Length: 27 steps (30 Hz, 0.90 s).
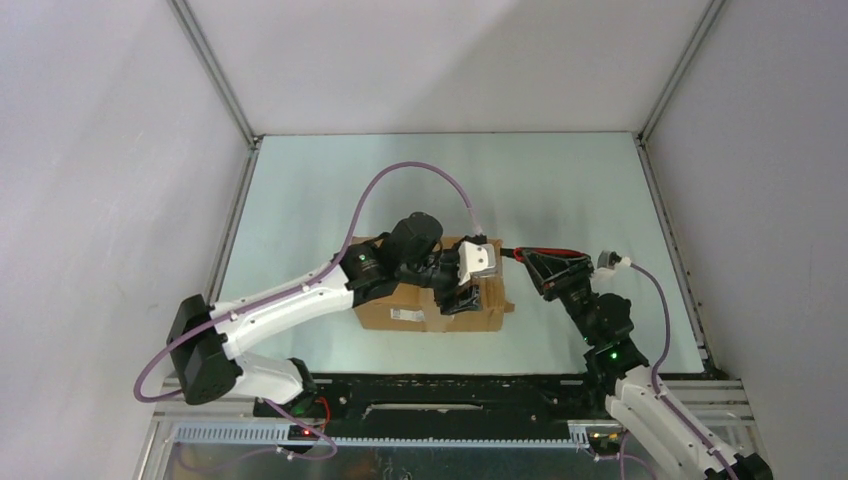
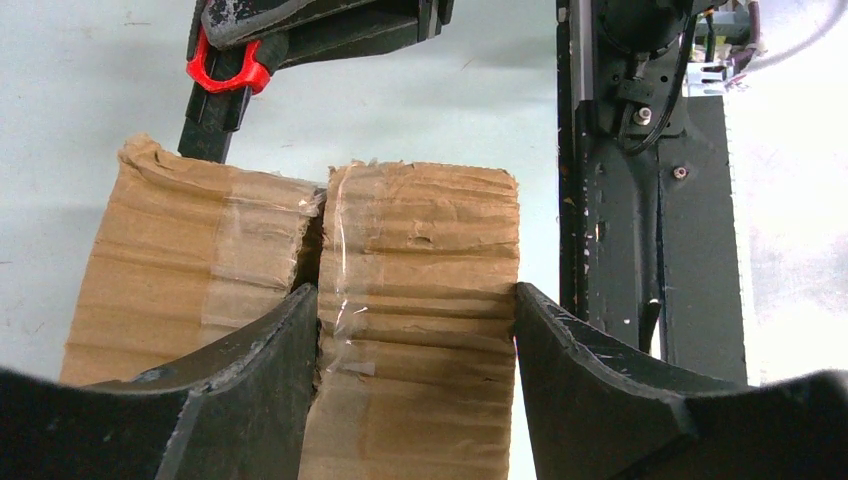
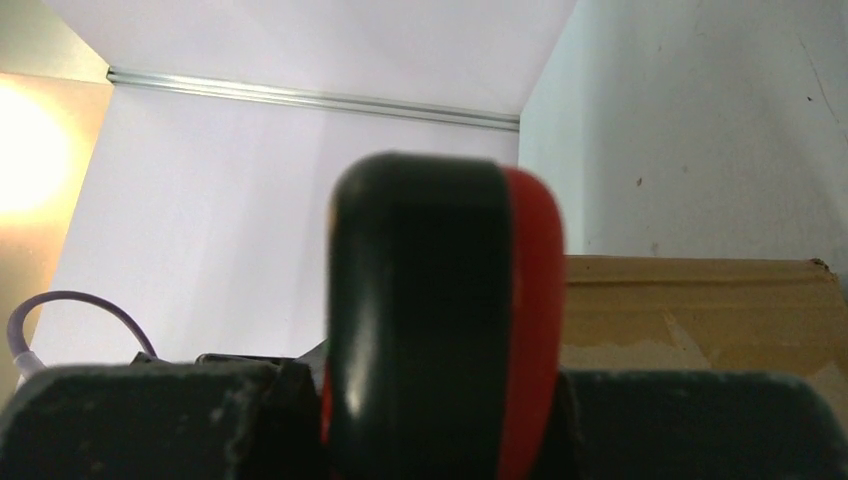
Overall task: Unpack the express box
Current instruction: Cut the express box at the center of the board.
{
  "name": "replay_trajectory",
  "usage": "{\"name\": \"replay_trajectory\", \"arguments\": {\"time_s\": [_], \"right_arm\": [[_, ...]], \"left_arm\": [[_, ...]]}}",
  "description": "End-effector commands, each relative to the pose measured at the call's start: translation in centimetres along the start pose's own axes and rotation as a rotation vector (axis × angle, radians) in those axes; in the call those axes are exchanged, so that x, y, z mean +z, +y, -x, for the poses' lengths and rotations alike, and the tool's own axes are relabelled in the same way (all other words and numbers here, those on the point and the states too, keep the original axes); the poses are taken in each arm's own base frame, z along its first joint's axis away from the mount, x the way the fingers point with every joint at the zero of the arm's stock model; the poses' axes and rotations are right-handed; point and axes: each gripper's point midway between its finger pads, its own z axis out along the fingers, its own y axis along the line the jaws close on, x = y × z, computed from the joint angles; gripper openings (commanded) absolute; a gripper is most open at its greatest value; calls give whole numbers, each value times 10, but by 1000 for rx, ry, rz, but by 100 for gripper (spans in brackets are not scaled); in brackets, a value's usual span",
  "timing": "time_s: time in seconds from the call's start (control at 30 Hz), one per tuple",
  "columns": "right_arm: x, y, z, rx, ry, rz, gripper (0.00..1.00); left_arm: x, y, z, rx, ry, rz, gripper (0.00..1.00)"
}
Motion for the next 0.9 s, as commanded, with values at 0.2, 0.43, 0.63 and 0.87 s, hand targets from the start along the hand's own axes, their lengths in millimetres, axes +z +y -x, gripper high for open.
{"name": "replay_trajectory", "arguments": {"time_s": [0.2, 0.43, 0.63, 0.87], "right_arm": [[-10, 24, 6, -4, 108, 97, 0], [-9, 22, 6, 4, 118, 89, 0], [-9, 26, 5, 11, 107, 102, 0], [-10, 31, -3, 53, 139, 133, 0]], "left_arm": [[-2, 1, -21, 8, -10, 38, 9], [0, -1, -26, 29, -2, 29, 8], [2, -2, -26, 36, 0, 22, 8], [3, -1, -26, 40, 0, 27, 7]]}}
